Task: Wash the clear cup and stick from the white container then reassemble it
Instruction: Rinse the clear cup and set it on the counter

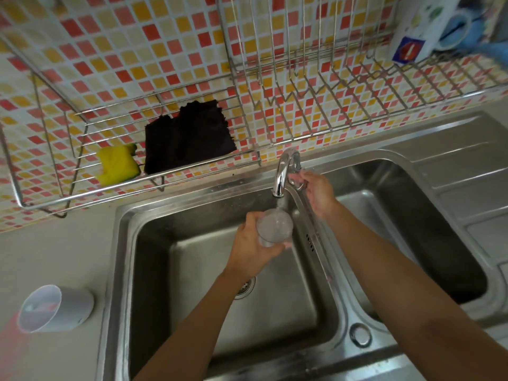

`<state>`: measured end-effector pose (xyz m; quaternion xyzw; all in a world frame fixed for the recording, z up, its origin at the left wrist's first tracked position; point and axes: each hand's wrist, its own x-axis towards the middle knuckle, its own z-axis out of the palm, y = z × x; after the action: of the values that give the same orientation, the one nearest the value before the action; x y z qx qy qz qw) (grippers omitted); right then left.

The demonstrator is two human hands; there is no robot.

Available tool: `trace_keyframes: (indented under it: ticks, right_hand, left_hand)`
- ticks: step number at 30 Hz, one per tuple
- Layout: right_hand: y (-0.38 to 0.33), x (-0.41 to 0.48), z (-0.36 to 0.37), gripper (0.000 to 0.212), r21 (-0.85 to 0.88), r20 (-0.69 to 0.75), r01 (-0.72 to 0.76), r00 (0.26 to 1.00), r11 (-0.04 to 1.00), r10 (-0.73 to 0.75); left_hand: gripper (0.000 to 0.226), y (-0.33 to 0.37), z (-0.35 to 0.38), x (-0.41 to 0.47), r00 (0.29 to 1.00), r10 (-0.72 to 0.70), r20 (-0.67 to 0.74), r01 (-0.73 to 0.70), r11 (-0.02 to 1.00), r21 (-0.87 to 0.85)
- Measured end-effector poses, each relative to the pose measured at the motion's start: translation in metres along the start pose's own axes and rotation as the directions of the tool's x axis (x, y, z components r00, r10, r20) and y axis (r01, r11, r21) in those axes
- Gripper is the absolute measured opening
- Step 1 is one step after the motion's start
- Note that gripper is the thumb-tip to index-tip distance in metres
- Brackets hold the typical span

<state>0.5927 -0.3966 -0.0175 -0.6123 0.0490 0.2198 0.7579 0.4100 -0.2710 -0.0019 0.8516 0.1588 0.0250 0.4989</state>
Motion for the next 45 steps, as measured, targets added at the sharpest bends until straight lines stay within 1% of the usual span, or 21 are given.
trace_keyframes:
  ticks: [1, 2, 4, 6, 8, 10, 12, 13, 15, 17, 19, 21, 23, 26, 29, 33, 36, 38, 40, 42, 45]
  right_hand:
    - [0.003, -0.002, 0.003, 0.017, -0.071, -0.025, 0.055, 0.998, 0.996, -0.057]
    - [0.006, -0.009, 0.006, 0.015, -0.193, -0.031, 0.124, 0.991, 0.973, -0.132]
    - [0.019, -0.033, 0.010, 0.032, -0.425, 0.045, 0.266, 0.961, 0.865, -0.273]
    - [0.038, -0.071, 0.011, 0.047, -0.512, 0.063, 0.352, 0.925, 0.784, -0.374]
    - [0.064, -0.109, 0.009, 0.052, -0.530, 0.048, 0.391, 0.899, 0.752, -0.434]
    - [0.097, -0.146, 0.006, 0.051, -0.616, 0.035, 0.291, 0.939, 0.732, -0.343]
    - [0.128, -0.176, 0.000, 0.056, -0.730, 0.064, 0.160, 0.984, 0.665, -0.167]
    - [0.142, -0.191, -0.002, 0.059, -0.792, 0.110, 0.137, 0.991, 0.595, -0.081]
    - [0.161, -0.208, -0.006, 0.065, -0.908, 0.173, 0.129, 0.982, 0.399, 0.076]
    - [0.170, -0.213, -0.006, 0.067, -0.959, 0.196, 0.163, 0.972, 0.230, 0.128]
    - [0.172, -0.216, -0.003, 0.067, -0.967, 0.220, 0.202, 0.969, 0.152, 0.113]
    - [0.170, -0.217, -0.001, 0.066, -0.968, 0.231, 0.215, 0.965, 0.130, 0.121]
    - [0.170, -0.217, -0.001, 0.065, -0.973, 0.200, 0.180, 0.971, 0.144, 0.134]
    - [0.171, -0.217, -0.001, 0.064, -0.978, 0.168, 0.146, 0.975, 0.147, 0.144]
    - [0.170, -0.217, 0.001, 0.062, -0.980, 0.159, 0.137, 0.975, 0.147, 0.156]
    - [0.169, -0.219, 0.005, 0.062, -0.986, 0.146, 0.130, 0.977, 0.108, 0.154]
    - [0.169, -0.220, 0.004, 0.062, -0.987, 0.132, 0.115, 0.978, 0.116, 0.159]
    - [0.170, -0.221, 0.005, 0.056, -0.983, 0.151, 0.132, 0.977, 0.124, 0.152]
    - [0.169, -0.222, 0.005, 0.049, -0.981, 0.169, 0.154, 0.976, 0.115, 0.136]
    - [0.167, -0.221, 0.006, 0.040, -0.980, 0.192, 0.182, 0.973, 0.083, 0.129]
    - [0.166, -0.224, 0.019, 0.033, -0.976, 0.218, 0.211, 0.964, 0.061, 0.151]
  left_hand:
    - [0.074, -0.004, -0.003, -0.005, 1.000, -0.011, -0.019, 0.011, 1.000, -0.003]
    - [0.073, -0.008, -0.007, -0.011, 0.999, -0.025, -0.040, 0.025, 1.000, -0.007]
    - [0.070, -0.017, -0.017, -0.025, 0.995, -0.057, -0.080, 0.055, 0.998, -0.019]
    - [0.069, -0.030, -0.027, -0.041, 0.992, -0.074, -0.098, 0.072, 0.997, -0.023]
    - [0.077, -0.045, -0.035, -0.058, 0.992, -0.095, -0.082, 0.098, 0.995, 0.036]
    - [0.083, -0.058, -0.042, -0.075, 0.988, -0.145, -0.056, 0.152, 0.977, 0.148]
    - [0.085, -0.072, -0.048, -0.090, 0.983, -0.175, -0.057, 0.184, 0.930, 0.317]
    - [0.084, -0.077, -0.052, -0.100, 0.983, -0.179, -0.048, 0.182, 0.890, 0.419]
    - [0.081, -0.087, -0.056, -0.113, 0.983, -0.182, -0.004, 0.149, 0.792, 0.591]
    - [0.079, -0.092, -0.058, -0.123, 0.982, -0.185, 0.027, 0.111, 0.694, 0.712]
    - [0.076, -0.096, -0.060, -0.133, 0.982, -0.183, 0.037, 0.074, 0.566, 0.821]
    - [0.074, -0.099, -0.062, -0.143, 0.977, -0.204, 0.054, 0.042, 0.436, 0.899]
    - [0.073, -0.102, -0.065, -0.151, 0.976, -0.212, 0.053, 0.015, 0.308, 0.951]
    - [0.071, -0.101, -0.070, -0.159, 0.982, -0.176, 0.066, -0.036, 0.168, 0.985]
    - [0.072, -0.099, -0.074, -0.163, 0.991, -0.101, 0.091, -0.082, 0.091, 0.992]
    - [0.078, -0.101, -0.081, -0.163, 0.986, 0.014, 0.165, -0.165, 0.042, 0.985]
    - [0.084, -0.102, -0.089, -0.168, 0.978, 0.062, 0.201, -0.203, 0.032, 0.979]
    - [0.086, -0.103, -0.097, -0.171, 0.985, 0.107, 0.132, -0.142, 0.093, 0.985]
    - [0.087, -0.103, -0.106, -0.176, 0.987, 0.162, -0.011, -0.023, 0.209, 0.978]
    - [0.084, -0.104, -0.117, -0.183, 0.966, 0.197, -0.166, 0.086, 0.361, 0.929]
    - [0.072, -0.111, -0.144, -0.201, 0.907, 0.155, -0.392, 0.243, 0.568, 0.787]
